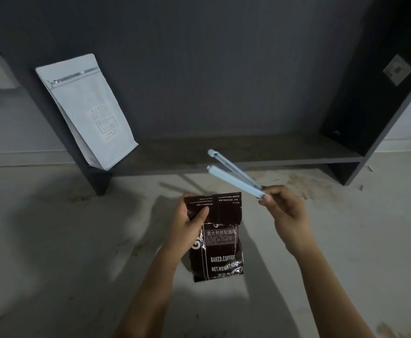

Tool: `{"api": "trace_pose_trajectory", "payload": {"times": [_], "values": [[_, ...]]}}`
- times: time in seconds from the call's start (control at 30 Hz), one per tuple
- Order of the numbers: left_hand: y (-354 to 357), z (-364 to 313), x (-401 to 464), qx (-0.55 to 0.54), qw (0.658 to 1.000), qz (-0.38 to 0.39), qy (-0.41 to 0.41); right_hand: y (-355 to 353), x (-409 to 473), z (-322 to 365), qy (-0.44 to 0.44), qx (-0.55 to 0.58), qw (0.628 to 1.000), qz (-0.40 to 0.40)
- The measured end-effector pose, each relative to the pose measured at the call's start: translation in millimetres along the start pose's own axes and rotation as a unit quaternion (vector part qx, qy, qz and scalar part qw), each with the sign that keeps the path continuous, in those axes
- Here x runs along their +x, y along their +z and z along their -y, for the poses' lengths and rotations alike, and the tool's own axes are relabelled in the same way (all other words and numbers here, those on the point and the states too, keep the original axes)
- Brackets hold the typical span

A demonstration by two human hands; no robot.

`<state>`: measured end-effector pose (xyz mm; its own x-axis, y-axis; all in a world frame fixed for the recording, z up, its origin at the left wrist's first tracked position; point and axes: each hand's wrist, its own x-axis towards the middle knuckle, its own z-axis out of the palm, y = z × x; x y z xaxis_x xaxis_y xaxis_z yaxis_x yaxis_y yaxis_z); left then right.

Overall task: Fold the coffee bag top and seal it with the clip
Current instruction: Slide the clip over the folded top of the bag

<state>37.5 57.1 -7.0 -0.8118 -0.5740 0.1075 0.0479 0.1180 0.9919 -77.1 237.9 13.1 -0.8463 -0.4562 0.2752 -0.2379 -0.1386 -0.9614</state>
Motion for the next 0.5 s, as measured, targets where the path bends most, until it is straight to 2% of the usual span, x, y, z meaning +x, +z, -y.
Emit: {"api": "trace_pose_trajectory", "payload": {"times": [0.2, 0.5], "values": [[-4, -3, -12, -0.06, 0.994, 0.007, -0.089, 10, -8, 5, 0.014, 0.012, 0.999, 0.05], [-2, -5, -19, -0.101, 0.99, -0.01, -0.094, 8, -11, 6, 0.045, 0.039, 0.997, 0.053]]}}
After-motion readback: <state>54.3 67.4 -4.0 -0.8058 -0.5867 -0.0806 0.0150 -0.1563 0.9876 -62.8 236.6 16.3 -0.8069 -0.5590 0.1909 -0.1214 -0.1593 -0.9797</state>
